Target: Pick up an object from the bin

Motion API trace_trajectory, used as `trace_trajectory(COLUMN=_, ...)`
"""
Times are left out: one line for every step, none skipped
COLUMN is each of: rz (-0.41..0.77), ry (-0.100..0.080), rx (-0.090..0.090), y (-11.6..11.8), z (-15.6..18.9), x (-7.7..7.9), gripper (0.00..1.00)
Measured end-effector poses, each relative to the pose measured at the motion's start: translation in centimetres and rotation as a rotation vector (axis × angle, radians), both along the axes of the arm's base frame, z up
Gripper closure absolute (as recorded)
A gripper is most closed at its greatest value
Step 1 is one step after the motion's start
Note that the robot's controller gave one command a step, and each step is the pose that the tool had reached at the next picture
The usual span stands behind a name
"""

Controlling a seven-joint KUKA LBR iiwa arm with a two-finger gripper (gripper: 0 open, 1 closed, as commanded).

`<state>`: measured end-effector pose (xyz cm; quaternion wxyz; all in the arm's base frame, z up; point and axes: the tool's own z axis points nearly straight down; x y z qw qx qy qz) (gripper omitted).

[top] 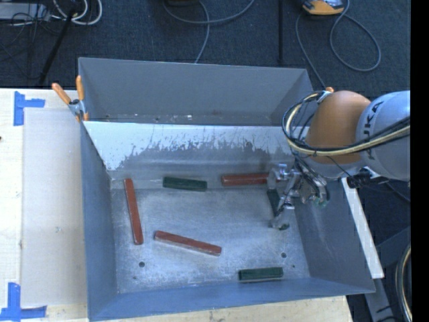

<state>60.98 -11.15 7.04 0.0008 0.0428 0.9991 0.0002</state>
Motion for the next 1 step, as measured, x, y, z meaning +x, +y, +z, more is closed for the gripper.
trace_trajectory(rz=-0.022, ry=0.006, rx=0.002, y=7.22, z=-0.1, x=0.52, gripper=0.0)
